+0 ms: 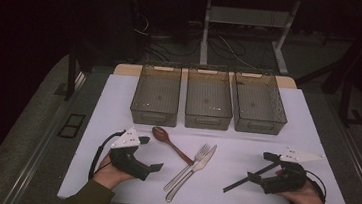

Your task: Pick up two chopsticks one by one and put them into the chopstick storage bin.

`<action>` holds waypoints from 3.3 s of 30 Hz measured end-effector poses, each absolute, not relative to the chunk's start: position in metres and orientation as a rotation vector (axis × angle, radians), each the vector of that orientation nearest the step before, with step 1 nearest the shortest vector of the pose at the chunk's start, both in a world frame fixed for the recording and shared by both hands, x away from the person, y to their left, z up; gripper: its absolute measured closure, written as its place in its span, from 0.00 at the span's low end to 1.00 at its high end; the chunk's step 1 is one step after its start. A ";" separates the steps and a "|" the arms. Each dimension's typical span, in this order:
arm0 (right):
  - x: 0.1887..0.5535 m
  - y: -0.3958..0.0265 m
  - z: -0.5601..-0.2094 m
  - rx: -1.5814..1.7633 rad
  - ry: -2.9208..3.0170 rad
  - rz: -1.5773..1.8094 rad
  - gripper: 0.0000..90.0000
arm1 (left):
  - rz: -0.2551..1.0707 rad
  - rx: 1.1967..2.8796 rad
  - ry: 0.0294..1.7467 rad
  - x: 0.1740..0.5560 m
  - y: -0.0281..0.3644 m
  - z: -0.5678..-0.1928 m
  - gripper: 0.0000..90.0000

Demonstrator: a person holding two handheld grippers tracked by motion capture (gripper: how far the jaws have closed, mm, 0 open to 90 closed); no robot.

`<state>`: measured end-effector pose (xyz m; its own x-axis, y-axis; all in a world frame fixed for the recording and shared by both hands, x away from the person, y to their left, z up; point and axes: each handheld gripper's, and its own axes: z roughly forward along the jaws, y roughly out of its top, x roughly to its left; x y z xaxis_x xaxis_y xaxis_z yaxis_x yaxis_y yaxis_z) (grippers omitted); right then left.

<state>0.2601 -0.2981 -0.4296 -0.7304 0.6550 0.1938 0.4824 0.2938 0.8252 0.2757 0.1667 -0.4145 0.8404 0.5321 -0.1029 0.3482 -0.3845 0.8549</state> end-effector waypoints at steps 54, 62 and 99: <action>0.248 -0.252 -0.441 0.731 2.856 1.253 1.00 | 0.214 2.012 0.660 0.274 0.165 -0.417 0.00; 0.251 -0.244 -0.445 0.707 2.868 1.220 1.00 | 0.215 2.014 0.663 0.274 0.165 -0.417 0.00; 0.268 -0.220 -0.448 0.693 2.842 1.144 1.00 | 0.220 2.014 0.668 0.274 0.166 -0.418 0.00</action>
